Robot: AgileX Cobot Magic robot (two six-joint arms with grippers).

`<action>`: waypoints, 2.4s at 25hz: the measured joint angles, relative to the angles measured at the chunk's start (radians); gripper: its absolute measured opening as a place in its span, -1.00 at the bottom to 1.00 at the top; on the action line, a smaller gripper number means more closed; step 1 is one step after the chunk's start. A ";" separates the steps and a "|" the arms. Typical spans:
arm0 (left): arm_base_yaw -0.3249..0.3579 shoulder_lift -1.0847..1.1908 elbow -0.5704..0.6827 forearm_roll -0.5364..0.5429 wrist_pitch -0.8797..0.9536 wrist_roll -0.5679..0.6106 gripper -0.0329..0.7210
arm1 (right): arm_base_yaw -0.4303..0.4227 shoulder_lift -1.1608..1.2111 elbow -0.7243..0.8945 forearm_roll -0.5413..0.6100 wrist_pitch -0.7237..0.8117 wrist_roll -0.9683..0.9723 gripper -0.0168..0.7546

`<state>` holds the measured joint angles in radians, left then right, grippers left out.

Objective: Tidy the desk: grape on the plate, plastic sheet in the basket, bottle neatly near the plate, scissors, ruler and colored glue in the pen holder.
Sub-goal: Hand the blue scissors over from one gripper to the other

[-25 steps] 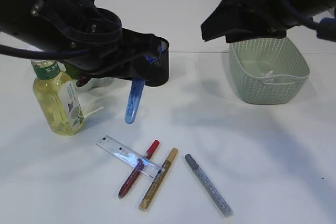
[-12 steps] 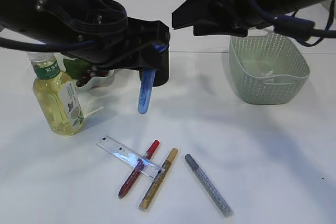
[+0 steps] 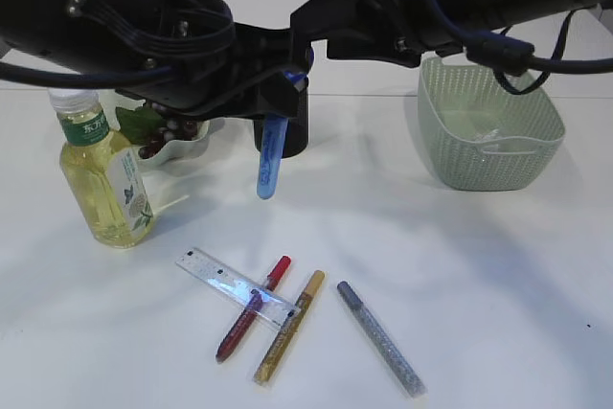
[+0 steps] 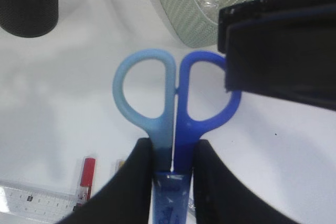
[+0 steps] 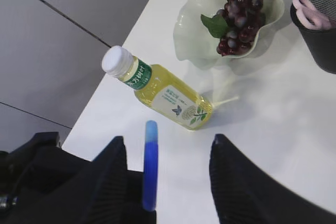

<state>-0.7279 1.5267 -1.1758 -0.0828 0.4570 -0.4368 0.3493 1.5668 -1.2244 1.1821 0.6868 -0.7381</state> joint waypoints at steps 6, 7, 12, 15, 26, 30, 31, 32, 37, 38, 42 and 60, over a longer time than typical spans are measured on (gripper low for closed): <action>0.000 0.000 0.000 0.000 -0.002 0.000 -0.53 | 0.000 0.002 0.000 0.028 0.028 -0.022 0.09; 0.000 0.000 0.000 0.000 -0.002 0.000 -0.53 | 0.000 0.004 0.000 0.029 0.035 -0.021 0.09; 0.000 0.000 0.000 0.000 -0.004 0.000 -0.53 | 0.000 0.031 0.000 0.077 0.041 -0.054 0.09; 0.000 0.000 0.000 0.000 -0.004 0.000 -0.53 | 0.002 0.047 0.000 0.130 0.045 -0.087 0.09; 0.000 0.000 0.000 0.000 -0.004 0.000 -0.53 | 0.002 0.089 0.000 0.191 0.078 -0.117 0.07; 0.000 0.000 0.000 0.000 -0.010 0.000 -0.53 | 0.002 0.089 0.000 0.193 0.082 -0.124 -0.19; 0.000 0.000 0.000 0.000 -0.010 0.000 -0.53 | 0.002 0.089 0.000 0.193 0.082 -0.129 -0.28; 0.000 0.000 0.000 0.000 -0.010 0.000 -0.53 | 0.002 0.089 0.000 0.193 0.082 -0.133 -0.37; 0.000 0.000 0.000 0.000 -0.012 0.000 -0.53 | 0.002 0.089 0.000 0.197 0.087 -0.146 -0.75; 0.000 0.000 0.000 0.000 -0.012 0.000 -0.53 | 0.002 0.089 0.000 0.197 0.087 -0.151 -0.79; 0.000 0.000 0.000 0.002 -0.012 0.000 -0.53 | 0.002 0.089 0.000 0.199 0.087 -0.157 -0.82; -0.002 -0.029 0.000 0.099 0.035 0.000 0.35 | 0.002 0.089 0.000 0.203 0.080 -0.201 -0.82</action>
<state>-0.7294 1.4981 -1.1758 0.0165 0.4923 -0.4368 0.3511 1.6559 -1.2244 1.3847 0.7670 -0.9390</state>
